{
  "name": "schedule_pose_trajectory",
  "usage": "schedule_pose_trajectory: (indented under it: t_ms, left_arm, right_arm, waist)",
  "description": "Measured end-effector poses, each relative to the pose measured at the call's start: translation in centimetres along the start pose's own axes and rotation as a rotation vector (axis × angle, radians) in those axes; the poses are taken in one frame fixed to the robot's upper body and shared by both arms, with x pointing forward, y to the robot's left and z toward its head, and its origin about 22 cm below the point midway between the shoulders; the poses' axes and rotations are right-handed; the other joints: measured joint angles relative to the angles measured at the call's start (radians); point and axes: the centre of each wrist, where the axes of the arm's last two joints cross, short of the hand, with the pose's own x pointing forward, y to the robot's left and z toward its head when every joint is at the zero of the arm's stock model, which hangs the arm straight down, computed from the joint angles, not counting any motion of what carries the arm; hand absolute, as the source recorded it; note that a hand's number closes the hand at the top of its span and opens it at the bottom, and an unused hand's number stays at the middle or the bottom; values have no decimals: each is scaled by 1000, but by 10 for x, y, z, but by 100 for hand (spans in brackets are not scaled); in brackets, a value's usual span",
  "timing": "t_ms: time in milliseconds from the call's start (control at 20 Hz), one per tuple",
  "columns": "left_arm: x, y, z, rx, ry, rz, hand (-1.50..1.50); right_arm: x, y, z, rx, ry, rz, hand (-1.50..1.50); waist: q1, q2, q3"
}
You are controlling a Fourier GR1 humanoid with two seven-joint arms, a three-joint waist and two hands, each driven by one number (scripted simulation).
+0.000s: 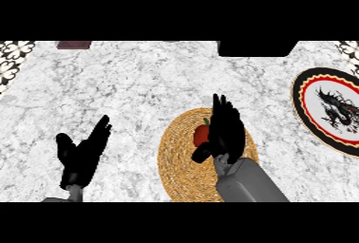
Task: Pick the bell pepper from the placemat and place it in the plate
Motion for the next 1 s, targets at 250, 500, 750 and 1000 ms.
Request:
schedule_pose_trajectory:
  t_ms: [250, 500, 750, 1000]
  left_arm:
    - [-2, 4, -2, -5, 2, 1, 0]
    - [-1, -2, -4, -3, -3, 0, 0]
    - [-1, -3, -3, -4, -5, -1, 0]
    - [-3, 3, -4, -5, -4, -3, 0]
  right_arm:
    - [-2, 6, -8, 8, 21, 16, -150]
    - [-6, 13, -22, 45, 53, 23, -150]
    - [-6, 30, -29, 108, 50, 77, 150]
    - [-4, 37, -31, 91, 31, 133, 150]
  waist:
    - [0, -1, 1]
    - [0, -1, 2]
    - [3, -1, 1]
    - [1, -5, 1]
